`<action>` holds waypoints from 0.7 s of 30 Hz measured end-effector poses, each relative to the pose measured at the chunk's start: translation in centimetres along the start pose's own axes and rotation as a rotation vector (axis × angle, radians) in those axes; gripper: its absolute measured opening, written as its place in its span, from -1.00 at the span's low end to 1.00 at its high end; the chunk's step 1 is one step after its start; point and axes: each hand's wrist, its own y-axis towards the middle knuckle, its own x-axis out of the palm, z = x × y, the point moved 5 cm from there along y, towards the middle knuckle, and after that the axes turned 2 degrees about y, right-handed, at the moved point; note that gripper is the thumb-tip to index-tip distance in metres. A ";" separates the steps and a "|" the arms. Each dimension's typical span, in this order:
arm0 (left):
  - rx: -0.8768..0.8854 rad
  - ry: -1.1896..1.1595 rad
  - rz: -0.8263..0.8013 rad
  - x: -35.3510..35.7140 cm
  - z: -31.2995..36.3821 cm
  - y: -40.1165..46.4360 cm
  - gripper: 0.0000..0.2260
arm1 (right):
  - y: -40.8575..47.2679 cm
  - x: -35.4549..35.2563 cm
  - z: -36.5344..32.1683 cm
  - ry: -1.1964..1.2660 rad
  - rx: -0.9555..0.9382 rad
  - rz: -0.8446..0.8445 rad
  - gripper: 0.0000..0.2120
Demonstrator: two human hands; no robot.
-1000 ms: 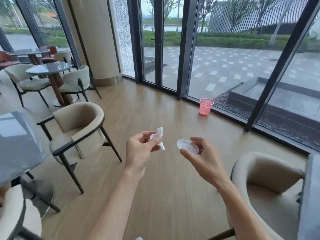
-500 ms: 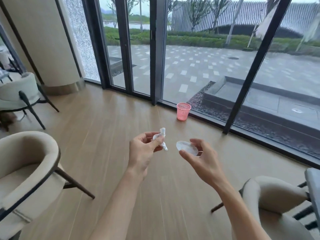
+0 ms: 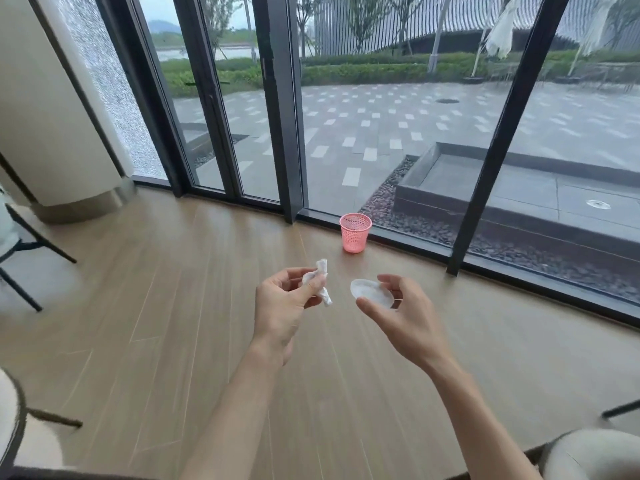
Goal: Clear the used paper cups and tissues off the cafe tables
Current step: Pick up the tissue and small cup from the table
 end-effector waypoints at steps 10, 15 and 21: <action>-0.013 -0.006 0.046 7.9 0.0 19.0 -0.79 | 21.0 -0.9 4.1 -0.032 -0.007 -0.028 -0.50; -0.041 -0.014 0.056 9.6 -2.2 28.8 -0.79 | 30.2 0.8 6.7 -0.039 0.012 -0.016 -0.52; -0.084 -0.040 0.027 12.1 -4.3 44.0 -0.80 | 42.9 4.2 9.7 -0.058 0.026 0.030 -0.56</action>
